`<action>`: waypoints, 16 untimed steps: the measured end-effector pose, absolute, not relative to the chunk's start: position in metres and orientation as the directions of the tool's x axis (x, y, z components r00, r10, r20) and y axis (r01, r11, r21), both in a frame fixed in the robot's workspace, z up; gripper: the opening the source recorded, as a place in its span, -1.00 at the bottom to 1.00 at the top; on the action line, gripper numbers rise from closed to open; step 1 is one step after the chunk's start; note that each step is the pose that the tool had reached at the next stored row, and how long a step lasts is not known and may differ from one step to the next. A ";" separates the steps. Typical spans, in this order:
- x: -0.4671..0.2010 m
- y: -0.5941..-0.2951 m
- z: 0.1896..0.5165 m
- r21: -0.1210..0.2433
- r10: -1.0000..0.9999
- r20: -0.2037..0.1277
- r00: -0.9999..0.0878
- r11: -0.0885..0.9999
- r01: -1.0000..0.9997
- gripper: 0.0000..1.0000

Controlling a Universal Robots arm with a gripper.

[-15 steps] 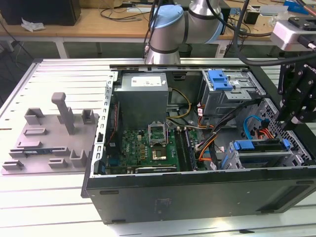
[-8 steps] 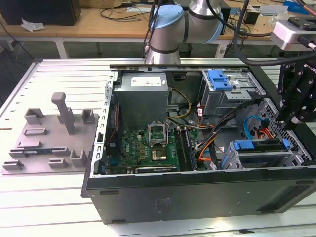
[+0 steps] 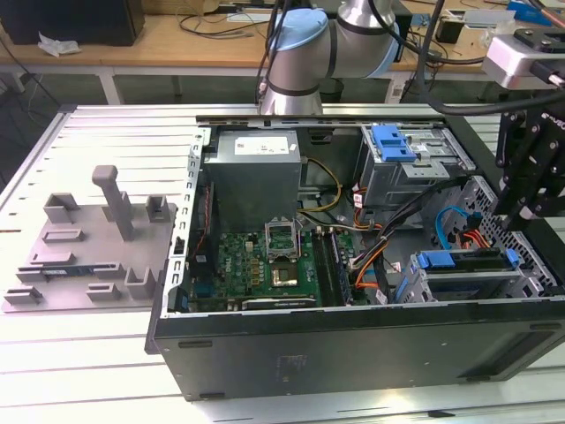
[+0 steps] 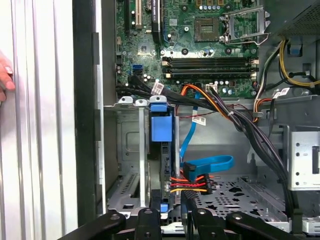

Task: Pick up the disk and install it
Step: 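Insert the second disk wire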

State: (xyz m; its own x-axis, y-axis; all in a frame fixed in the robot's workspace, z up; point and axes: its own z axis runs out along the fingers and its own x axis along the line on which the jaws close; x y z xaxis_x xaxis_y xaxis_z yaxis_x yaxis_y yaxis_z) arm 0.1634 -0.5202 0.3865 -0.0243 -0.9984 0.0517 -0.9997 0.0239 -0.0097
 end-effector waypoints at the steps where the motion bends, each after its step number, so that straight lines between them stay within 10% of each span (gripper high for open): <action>1: 0.164 -0.516 0.386 -0.008 -0.998 0.057 -0.024 0.024 -1.000 -0.40; 16: 0.164 -0.490 0.381 0.054 -0.990 0.141 -0.007 0.015 -0.998 -0.40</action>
State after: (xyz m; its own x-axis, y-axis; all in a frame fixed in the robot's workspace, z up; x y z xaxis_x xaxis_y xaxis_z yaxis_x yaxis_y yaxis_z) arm 0.1638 -0.4901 0.3812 -0.0074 -0.9900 0.1410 -0.9984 0.0152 0.0543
